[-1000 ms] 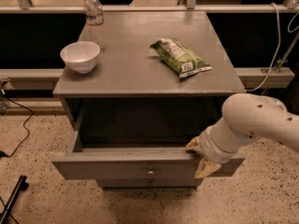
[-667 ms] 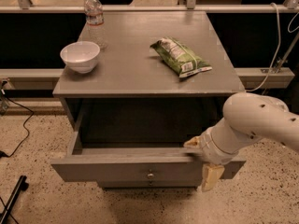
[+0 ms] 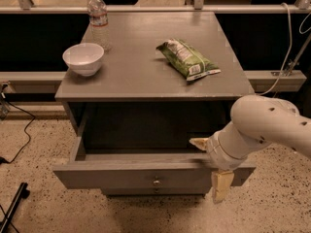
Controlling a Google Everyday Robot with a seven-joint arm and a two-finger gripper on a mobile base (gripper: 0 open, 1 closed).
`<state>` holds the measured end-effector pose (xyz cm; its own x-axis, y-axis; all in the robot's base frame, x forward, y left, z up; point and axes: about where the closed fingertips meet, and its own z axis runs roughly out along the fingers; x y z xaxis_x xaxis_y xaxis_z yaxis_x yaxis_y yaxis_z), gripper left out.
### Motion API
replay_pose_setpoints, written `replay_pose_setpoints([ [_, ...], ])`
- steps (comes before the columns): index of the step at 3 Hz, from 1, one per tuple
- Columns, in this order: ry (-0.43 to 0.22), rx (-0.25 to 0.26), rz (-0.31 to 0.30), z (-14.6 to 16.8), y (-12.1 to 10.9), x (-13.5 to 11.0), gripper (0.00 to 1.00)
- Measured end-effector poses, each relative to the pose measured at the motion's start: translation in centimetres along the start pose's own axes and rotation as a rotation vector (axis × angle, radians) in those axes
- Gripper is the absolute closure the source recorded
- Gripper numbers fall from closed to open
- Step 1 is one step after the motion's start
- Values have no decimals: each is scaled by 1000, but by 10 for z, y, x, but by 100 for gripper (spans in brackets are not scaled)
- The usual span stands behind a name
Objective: Open top drawer
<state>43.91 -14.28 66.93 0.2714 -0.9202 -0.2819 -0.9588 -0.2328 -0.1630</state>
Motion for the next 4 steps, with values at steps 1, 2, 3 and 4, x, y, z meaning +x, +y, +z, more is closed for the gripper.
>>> replay_pose_setpoints([
  [1,31,-11,-60,-20,-14,-15,0],
  [2,95,-36,-119,-27,-39,-26,17],
  [3,159,-50,-160,-25,-68,-30,41],
  [4,209,-50,-183,-27,-87,-34,64],
])
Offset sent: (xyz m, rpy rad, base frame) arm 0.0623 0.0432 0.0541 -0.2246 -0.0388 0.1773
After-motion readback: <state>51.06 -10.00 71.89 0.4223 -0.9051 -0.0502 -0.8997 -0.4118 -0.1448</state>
